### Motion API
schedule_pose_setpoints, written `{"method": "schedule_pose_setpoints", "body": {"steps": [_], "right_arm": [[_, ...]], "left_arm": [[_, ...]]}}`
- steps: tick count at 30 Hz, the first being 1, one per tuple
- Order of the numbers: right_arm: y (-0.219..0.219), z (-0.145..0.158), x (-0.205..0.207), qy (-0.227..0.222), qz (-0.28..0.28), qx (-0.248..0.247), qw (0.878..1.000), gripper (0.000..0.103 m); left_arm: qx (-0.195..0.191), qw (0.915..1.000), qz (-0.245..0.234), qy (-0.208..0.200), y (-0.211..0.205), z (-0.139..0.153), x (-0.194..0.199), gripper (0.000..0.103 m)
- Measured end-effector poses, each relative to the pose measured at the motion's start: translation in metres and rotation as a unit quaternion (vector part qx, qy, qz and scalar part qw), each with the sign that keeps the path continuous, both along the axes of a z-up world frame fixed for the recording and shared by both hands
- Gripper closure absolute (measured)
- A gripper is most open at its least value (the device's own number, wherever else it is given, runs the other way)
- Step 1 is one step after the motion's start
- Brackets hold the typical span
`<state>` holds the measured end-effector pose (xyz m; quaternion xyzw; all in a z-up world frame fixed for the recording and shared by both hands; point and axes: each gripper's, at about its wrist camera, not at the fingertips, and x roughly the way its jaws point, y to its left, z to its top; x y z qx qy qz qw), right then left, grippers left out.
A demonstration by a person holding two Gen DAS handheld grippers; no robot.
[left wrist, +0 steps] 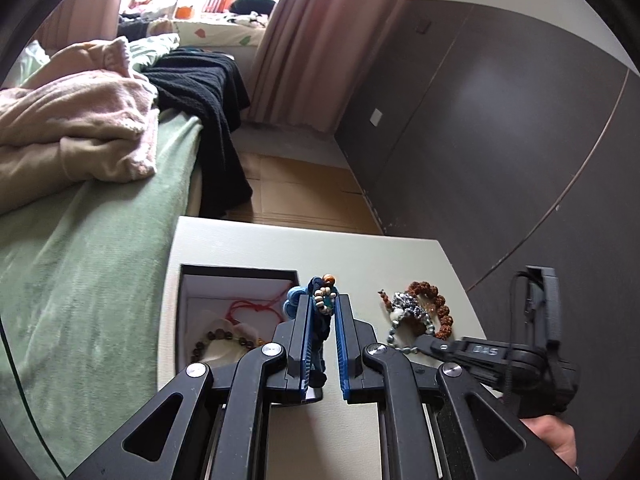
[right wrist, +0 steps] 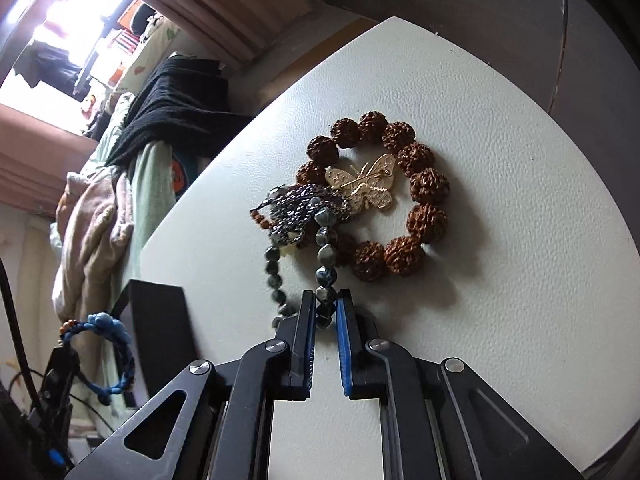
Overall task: Organize jewelry
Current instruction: 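Grasp the blue braided bracelet with the left tool while the right tool grasps the grey bead strand, then carry both bracelets into the black box and open both tools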
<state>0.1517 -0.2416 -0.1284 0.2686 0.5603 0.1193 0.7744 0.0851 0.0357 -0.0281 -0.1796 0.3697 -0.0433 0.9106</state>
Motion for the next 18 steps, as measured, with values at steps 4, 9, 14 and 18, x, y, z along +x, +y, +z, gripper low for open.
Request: {"method": "schedule_pose_setpoints", "body": {"steps": [4,9,14,18], "right_arm": [[-0.008,0.024,-0.014,-0.04,0.0,0.06,0.997,0.091],[-0.011,0.052,-0.029,-0.096,0.01,0.113,0.989,0.091],[-0.002,0.067,-0.038,-0.127,0.028,0.138,0.982,0.091],[0.017,0.074,-0.037,-0.139,0.049,0.147,0.978,0.091]], "left_arm": [[-0.004,0.9998,0.016,-0.009,0.011,0.004,-0.006,0.092],[-0.012,0.9994,0.028,-0.016,0.023,0.006,-0.013,0.092],[-0.026,0.999,0.026,-0.026,0.027,0.008,-0.015,0.092],[-0.028,0.9993,0.021,-0.016,0.028,0.009,-0.01,0.09]]}}
